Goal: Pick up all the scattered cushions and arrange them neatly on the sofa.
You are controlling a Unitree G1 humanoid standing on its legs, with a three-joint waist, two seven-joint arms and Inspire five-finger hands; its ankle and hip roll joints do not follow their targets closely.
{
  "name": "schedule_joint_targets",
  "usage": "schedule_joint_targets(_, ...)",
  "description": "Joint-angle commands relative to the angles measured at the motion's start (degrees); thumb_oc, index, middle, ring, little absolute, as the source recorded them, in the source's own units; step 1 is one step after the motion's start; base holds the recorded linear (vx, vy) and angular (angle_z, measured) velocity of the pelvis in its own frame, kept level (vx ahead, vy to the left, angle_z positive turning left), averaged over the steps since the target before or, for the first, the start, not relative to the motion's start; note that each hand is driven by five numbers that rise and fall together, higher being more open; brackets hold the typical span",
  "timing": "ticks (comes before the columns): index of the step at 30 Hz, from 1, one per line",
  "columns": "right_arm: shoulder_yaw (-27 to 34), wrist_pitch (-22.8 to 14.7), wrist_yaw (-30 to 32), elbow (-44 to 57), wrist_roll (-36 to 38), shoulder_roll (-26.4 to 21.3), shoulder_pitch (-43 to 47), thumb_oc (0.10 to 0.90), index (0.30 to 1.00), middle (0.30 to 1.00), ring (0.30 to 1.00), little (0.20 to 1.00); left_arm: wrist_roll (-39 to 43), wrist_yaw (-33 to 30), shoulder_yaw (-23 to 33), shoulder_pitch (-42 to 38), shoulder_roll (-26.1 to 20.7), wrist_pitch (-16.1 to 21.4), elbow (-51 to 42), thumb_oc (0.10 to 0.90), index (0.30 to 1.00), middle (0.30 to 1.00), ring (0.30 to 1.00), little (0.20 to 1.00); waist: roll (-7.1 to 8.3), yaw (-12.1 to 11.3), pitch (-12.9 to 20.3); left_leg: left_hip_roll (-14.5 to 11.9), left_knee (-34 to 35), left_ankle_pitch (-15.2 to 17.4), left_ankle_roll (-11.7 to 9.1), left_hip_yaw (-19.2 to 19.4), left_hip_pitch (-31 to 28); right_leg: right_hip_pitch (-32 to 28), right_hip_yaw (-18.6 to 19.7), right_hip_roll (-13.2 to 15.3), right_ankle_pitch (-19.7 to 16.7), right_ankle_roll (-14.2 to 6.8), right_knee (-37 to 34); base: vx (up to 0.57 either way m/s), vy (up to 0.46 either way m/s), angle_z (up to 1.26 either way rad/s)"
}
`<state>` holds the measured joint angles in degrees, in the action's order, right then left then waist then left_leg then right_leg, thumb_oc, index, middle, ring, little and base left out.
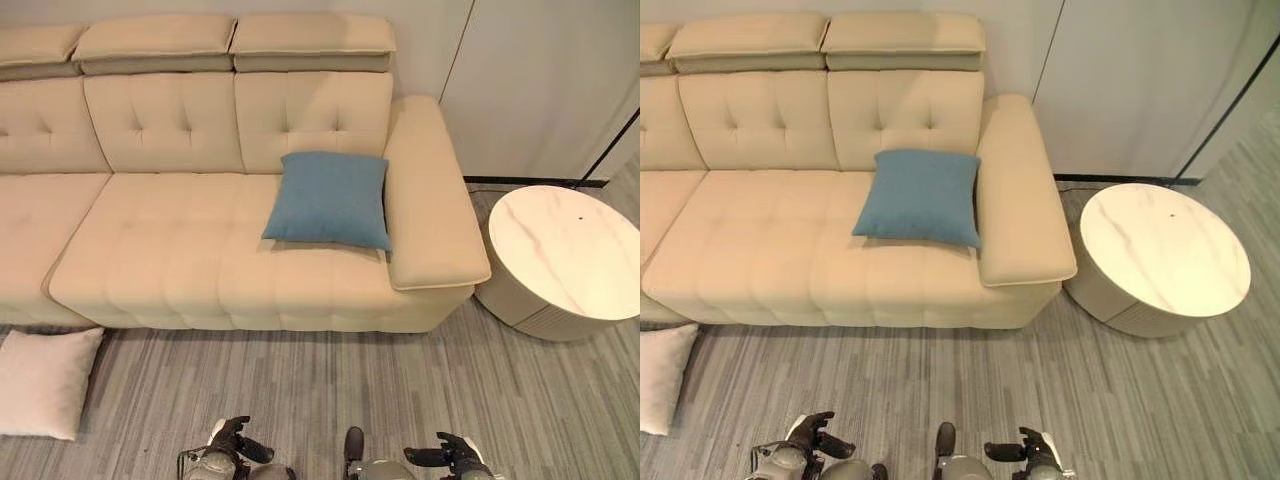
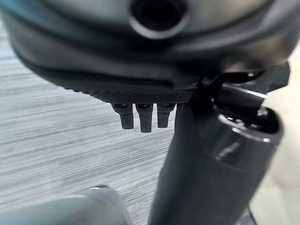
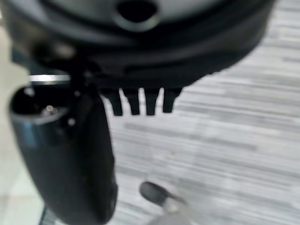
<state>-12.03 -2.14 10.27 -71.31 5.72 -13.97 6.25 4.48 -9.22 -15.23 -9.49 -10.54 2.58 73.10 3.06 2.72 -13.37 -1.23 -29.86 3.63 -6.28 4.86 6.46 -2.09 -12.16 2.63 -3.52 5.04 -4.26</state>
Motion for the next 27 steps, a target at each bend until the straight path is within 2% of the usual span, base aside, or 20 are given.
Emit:
schedule_joint_targets(1, -1.2, -1.0, 1.4, 0.2, 1.4, -2.8, -0.4, 0.800, 0.900, 0.900, 0.900, 0.900, 0.0, -0.2, -1.6, 0.7, -0.5, 1.2, -2.0, 0.800, 0.900, 0.900, 0.900, 0.900, 1.23, 0.1, -0.3, -0.7, 6.9, 1.5, 3.9, 3.1, 2.3, -0.5, 2.2, 0.5, 8.5, -6.0, 4.3, 0.28, -0.021, 0.09)
schedule_joint_targets(3, -1.3, -0.8, 1.6, 0.0, 1.0, -2.9, -0.8, 0.800, 0.900, 0.900, 0.900, 0.900, -0.3, -0.2, -1.7, 0.8, -0.5, 1.0, -1.9, 0.800, 0.900, 0.900, 0.900, 0.900, 0.71, -0.2, 0.3, -1.2, 14.5, 0.5, 4.2, 4.1, 2.7, -2.0, 2.0, 0.0, 9.7, -6.6, 3.6, 0.28, 0.016, 0.06)
schedule_joint_targets(4, -1.3, -0.8, 1.6, 0.0, 0.9, -2.9, -1.0, 0.800, 0.900, 0.900, 0.900, 0.900, -0.5, -0.2, -1.6, 1.0, -0.5, 1.0, -1.8, 0.800, 0.900, 0.900, 0.900, 0.900, 0.30, -0.3, 0.5, -1.4, 18.4, -1.2, 4.1, 4.2, 2.7, -2.7, 2.1, -0.5, 10.2, -6.8, 3.3, 0.38, 0.055, 0.06)
schedule_joint_targets(5, -1.5, -0.8, 1.8, -0.1, 0.8, -2.7, -1.2, 0.800, 0.900, 0.900, 0.900, 0.900, -0.4, -0.3, -1.7, 1.1, -0.5, 1.0, -1.8, 0.800, 0.900, 0.900, 0.900, 0.900, -0.34, -1.0, 0.6, -1.5, 23.3, -5.3, 3.5, 3.2, 4.0, -4.4, 2.8, -1.7, 11.4, -6.8, 3.0, 0.31, 0.043, 0.08)
schedule_joint_targets(9, -1.7, -0.9, 2.1, -0.3, 0.6, -2.5, -1.5, 0.800, 0.900, 0.900, 0.900, 0.900, 0.4, -0.5, -1.6, 1.3, -0.5, 1.2, -1.7, 0.800, 0.900, 0.900, 0.900, 0.900, -0.61, -2.2, 0.2, -1.3, 28.6, -8.0, 2.9, 0.8, 6.6, -6.8, 4.3, -2.3, 13.3, -6.9, 3.5, 0.31, 0.060, 0.02)
schedule_joint_targets(12, -1.4, -0.7, 1.8, -0.6, 0.4, -1.8, -2.2, 0.800, 0.900, 0.900, 0.900, 0.900, 1.0, -0.4, -0.6, 2.1, -0.4, 1.0, -1.0, 0.800, 0.900, 0.900, 0.900, 0.900, -0.46, -2.7, 1.0, -1.2, 28.7, -9.5, 3.2, 0.9, 6.0, -8.9, 5.3, -1.9, 14.5, -7.5, 4.8, 0.38, 0.117, -0.30)
schedule_joint_targets(15, -1.4, -0.5, 1.3, -0.6, -0.2, -1.1, -2.5, 0.800, 0.900, 0.900, 0.900, 0.900, 0.1, -0.5, -0.4, 2.7, -0.5, 0.8, -0.8, 0.800, 0.900, 0.900, 0.900, 0.900, 0.02, -3.1, 2.6, 0.2, 27.3, -7.8, 4.8, 0.7, 5.0, -8.6, 6.4, 0.0, 14.5, -8.9, 8.9, 0.39, 0.192, -0.28)
schedule_joint_targets(16, -1.6, -0.3, 1.0, -0.4, -0.7, -0.9, -2.4, 0.800, 0.900, 0.900, 0.900, 0.900, -0.9, -0.7, -0.7, 2.6, -0.8, 0.7, -1.1, 0.800, 0.900, 0.900, 0.900, 0.900, 0.29, -3.2, 3.0, 1.4, 27.3, -6.1, 6.1, 1.5, 2.9, -6.5, 6.3, 1.9, 12.8, -10.8, 14.9, 0.30, 0.178, -0.12)
schedule_joint_targets(18, -1.6, -0.3, 1.0, -0.4, -0.7, -0.9, -2.4, 0.800, 0.900, 0.900, 0.900, 0.900, -0.9, -0.7, -0.7, 2.6, -0.7, 0.7, -1.0, 0.800, 0.900, 0.900, 0.900, 0.900, 0.19, -3.3, 3.2, 1.3, 27.3, -6.1, 6.1, 1.5, 3.1, -6.4, 6.3, 1.8, 12.7, -10.8, 14.8, 0.18, 0.133, -0.03)
schedule_joint_targets(19, -1.8, 0.0, 0.7, 0.5, -1.0, -1.1, -2.1, 0.800, 0.900, 0.900, 0.900, 0.900, -2.1, -0.8, -1.4, 2.2, -1.3, 0.5, -1.7, 0.800, 0.900, 0.900, 0.900, 0.900, 0.17, -2.8, 2.8, 2.5, 27.7, -4.2, 8.0, 2.2, 0.3, -2.1, 7.0, 3.6, 7.5, -12.7, 24.5, 0.16, 0.142, 0.05)
schedule_joint_targets(20, -1.8, 0.0, 0.7, 0.5, -1.0, -1.1, -2.1, 0.800, 0.900, 0.900, 0.900, 0.900, -2.1, -0.8, -1.4, 2.2, -1.3, 0.5, -1.7, 0.800, 0.900, 0.900, 0.900, 0.900, 0.06, -2.8, 2.9, 2.4, 27.7, -4.2, 7.9, 2.2, 0.5, -2.0, 7.0, 3.5, 7.3, -12.7, 24.4, 0.26, 0.244, -0.05)
schedule_joint_targets(21, -1.8, 0.0, 0.8, 1.4, -1.2, -1.2, -1.7, 0.800, 0.900, 0.900, 0.900, 0.900, -2.5, -0.7, -1.9, 1.9, -1.8, 0.4, -2.2, 0.800, 0.900, 0.900, 0.900, 0.900, -0.86, -2.1, 2.1, 2.4, 28.0, -2.8, 9.0, 2.4, -1.7, 1.9, 6.2, 4.5, 4.0, -13.3, 31.7, 0.16, 0.149, -0.01)
schedule_joint_targets(22, -1.9, -0.1, 0.8, 1.7, -1.4, -1.1, -1.6, 0.800, 0.900, 0.900, 0.900, 0.900, -2.6, -0.8, -2.1, 1.8, -2.0, 0.5, -2.2, 0.800, 0.900, 0.900, 0.900, 0.900, -1.34, -1.9, 1.8, 2.2, 28.2, -2.2, 9.3, 2.6, -2.7, 3.7, 5.1, 5.3, 3.6, -13.0, 33.8, 0.24, 0.184, -0.11)
schedule_joint_targets(24, -2.4, -0.2, 0.9, 1.9, -1.9, -0.9, -0.9, 0.800, 0.900, 0.900, 0.900, 0.900, -2.5, -0.7, -2.0, 1.5, -2.3, 0.5, -2.1, 0.800, 0.900, 0.900, 0.900, 0.900, -2.11, -1.5, 1.4, 2.2, 28.8, -1.0, 9.5, 2.5, -4.7, 6.0, 2.0, 6.3, 5.6, -11.7, 31.4, 0.19, 0.078, -0.05)
schedule_joint_targets(25, -2.5, -0.2, 0.9, 1.8, -1.9, -0.9, -0.9, 0.800, 0.900, 0.900, 0.900, 0.900, -2.5, -0.7, -2.0, 1.5, -2.3, 0.5, -2.1, 0.800, 0.900, 0.900, 0.900, 0.900, -2.06, -1.3, 1.2, 2.3, 28.8, -1.0, 9.4, 2.4, -4.9, 5.7, 1.8, 6.4, 5.8, -11.7, 31.4, 0.19, 0.019, -0.01)
schedule_joint_targets(26, -2.7, -0.3, 0.9, 1.7, -2.1, -0.9, -0.6, 0.800, 0.900, 0.900, 0.900, 0.900, -2.2, -0.6, -1.9, 1.4, -2.3, 0.6, -2.0, 0.800, 0.900, 0.900, 0.900, 0.900, -2.14, -1.1, 1.0, 2.4, 29.3, -0.7, 9.3, 2.0, -6.0, 6.5, 1.0, 5.7, 7.5, -11.1, 28.9, 0.25, -0.037, 0.10)
schedule_joint_targets(27, -2.9, -0.3, 0.8, 1.6, -2.2, -1.0, -0.1, 0.800, 0.900, 0.900, 0.900, 0.900, -2.4, -0.3, -1.7, 1.4, -2.3, 0.7, -1.6, 0.800, 0.900, 0.900, 0.900, 0.900, -1.92, -0.5, 1.0, 2.7, 29.6, -0.1, 9.0, 1.2, -7.0, 7.8, 0.7, 3.4, 8.5, -10.8, 22.5, 0.34, -0.066, 0.13)
